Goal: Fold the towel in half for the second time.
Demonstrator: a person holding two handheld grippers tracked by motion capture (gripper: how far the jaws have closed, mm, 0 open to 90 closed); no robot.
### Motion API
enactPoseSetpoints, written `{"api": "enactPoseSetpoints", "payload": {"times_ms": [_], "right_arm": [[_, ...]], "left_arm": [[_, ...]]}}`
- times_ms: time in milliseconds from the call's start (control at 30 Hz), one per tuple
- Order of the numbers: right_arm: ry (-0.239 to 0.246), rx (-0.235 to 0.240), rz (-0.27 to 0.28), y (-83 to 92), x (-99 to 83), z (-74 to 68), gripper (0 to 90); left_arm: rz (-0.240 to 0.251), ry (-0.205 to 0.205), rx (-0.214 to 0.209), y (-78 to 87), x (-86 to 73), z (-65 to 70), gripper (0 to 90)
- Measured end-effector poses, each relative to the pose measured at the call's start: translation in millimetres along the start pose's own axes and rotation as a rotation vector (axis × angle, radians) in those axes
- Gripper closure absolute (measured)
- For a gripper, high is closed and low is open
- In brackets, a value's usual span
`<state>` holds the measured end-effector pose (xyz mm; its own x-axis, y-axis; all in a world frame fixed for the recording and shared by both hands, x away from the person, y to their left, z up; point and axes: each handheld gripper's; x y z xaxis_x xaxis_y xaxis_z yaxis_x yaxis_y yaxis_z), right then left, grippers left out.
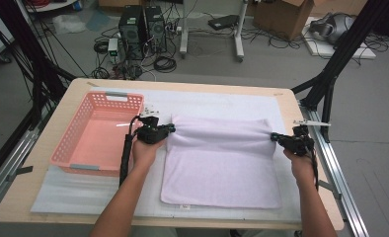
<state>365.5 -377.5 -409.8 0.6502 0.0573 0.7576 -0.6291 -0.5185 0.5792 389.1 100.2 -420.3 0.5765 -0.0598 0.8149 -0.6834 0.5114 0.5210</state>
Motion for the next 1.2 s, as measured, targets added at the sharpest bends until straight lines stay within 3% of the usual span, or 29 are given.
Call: {"api": "enactPoseSetpoints", "payload": {"times_ms": [167, 567, 633, 767, 800, 867, 967, 1067, 1133, 1200], "right_arm": [[0.009, 0.020, 0.002, 11.3, -9.6, -5.3, 85.9], [0.023, 0.074, 0.000, 35.6, -37.5, -17.3, 85.9], [0.019, 0.076, -0.012, 36.7, -44.1, -18.4, 85.9], [0.014, 0.070, -0.035, 34.9, -53.9, -20.0, 84.6], [0.007, 0.070, -0.044, 34.2, -54.0, -20.1, 82.0], [-0.005, 0.043, -0.044, 33.2, -50.6, -20.2, 65.2], [0.009, 0.010, -0.057, 31.0, -37.1, -22.1, 53.0], [0.014, -0.006, -0.047, 24.1, -19.3, -23.2, 50.7], [0.008, -0.023, -0.068, 14.6, -9.1, -22.0, 48.4], [-0.005, -0.040, -0.097, 1.9, -3.1, -19.1, 48.1]], "left_arm": [[0.000, -0.044, -0.009, 13.1, -0.1, 9.0, 84.9], [-0.026, -0.043, -0.075, 39.6, -36.8, 16.4, 84.9], [-0.035, -0.062, -0.074, 41.1, -41.3, 18.7, 84.8], [-0.062, -0.057, -0.057, 38.2, -44.5, 19.0, 81.7], [-0.056, -0.053, -0.044, 37.0, -43.5, 18.7, 76.4], [-0.045, -0.048, -0.022, 34.0, -38.9, 17.5, 58.3], [-0.021, -0.025, -0.005, 27.7, -30.6, 14.0, 45.5], [-0.027, -0.008, 0.009, 15.4, -23.2, 9.8, 42.6], [-0.041, 0.017, 0.014, 5.4, -21.1, 7.0, 42.5], [-0.068, 0.008, 0.026, -4.6, -21.2, 6.4, 43.2]]}}
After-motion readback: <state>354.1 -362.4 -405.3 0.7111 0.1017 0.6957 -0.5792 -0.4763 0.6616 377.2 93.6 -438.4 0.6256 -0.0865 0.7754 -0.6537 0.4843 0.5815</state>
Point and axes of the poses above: each handheld gripper's, and its own axes: y roughly backward along the jaws, x roughly out of its top, z roughly to its right, and after that the axes turned 5 degrees about x, right-handed
